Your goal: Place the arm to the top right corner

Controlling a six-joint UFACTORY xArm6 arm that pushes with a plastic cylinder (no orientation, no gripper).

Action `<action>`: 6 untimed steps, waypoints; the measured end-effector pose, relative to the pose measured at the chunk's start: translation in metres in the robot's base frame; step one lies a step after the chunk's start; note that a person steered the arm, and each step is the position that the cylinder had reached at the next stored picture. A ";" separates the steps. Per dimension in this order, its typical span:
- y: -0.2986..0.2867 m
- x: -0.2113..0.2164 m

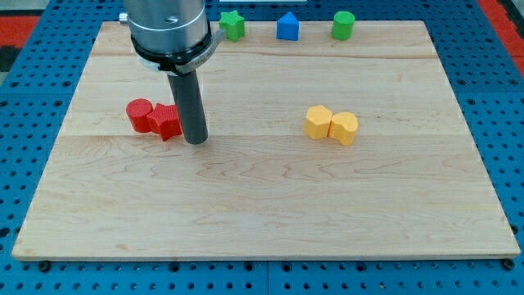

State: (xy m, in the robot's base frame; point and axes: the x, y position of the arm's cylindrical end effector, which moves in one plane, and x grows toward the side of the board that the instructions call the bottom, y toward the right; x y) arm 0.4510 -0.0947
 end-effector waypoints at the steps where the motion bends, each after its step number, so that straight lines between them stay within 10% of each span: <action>1: -0.004 -0.003; 4: 0.106 -0.102; 6: 0.298 -0.154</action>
